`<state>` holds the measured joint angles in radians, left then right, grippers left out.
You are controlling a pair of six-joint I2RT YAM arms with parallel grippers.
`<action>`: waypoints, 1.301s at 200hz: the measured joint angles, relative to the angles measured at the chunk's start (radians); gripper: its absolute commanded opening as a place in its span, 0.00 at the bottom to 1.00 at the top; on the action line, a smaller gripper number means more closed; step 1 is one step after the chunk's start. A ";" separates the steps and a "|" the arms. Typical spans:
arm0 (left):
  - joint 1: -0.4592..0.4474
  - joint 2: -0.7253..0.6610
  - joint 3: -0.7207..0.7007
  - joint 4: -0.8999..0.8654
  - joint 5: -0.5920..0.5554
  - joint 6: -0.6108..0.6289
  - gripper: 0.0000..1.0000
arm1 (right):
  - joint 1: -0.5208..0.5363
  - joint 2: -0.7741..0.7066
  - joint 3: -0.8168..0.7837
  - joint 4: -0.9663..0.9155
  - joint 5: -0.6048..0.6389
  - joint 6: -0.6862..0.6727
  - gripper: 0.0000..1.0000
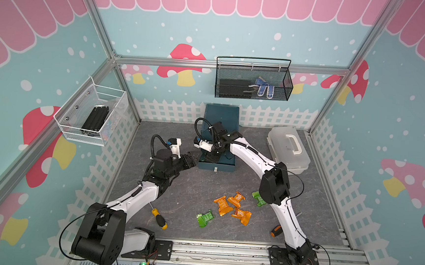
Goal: Place the cookies into the drawer by color
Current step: Place the cookie in the drawer.
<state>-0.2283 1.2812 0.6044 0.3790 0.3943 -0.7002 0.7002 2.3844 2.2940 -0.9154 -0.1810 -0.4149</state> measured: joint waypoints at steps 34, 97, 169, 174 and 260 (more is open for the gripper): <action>0.000 0.000 0.000 0.000 0.000 -0.002 0.87 | 0.000 0.000 0.002 0.000 0.000 -0.004 0.64; 0.000 0.000 0.000 0.001 0.005 -0.004 0.87 | 0.002 -0.017 0.003 -0.001 0.019 0.023 0.63; -0.002 -0.062 -0.011 -0.008 0.007 -0.003 0.85 | 0.013 -0.246 -0.147 0.064 -0.006 0.082 0.62; -0.002 -0.069 -0.012 -0.011 0.007 -0.003 0.84 | 0.014 -0.265 -0.164 0.073 -0.007 0.087 0.62; -0.182 -0.182 -0.016 -0.071 0.017 0.015 0.82 | 0.015 -0.826 -0.851 0.317 0.122 0.385 0.60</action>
<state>-0.4099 1.0988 0.5880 0.3084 0.4110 -0.6853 0.7155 1.5581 1.4433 -0.5980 -0.0586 -0.0303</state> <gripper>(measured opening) 0.824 0.602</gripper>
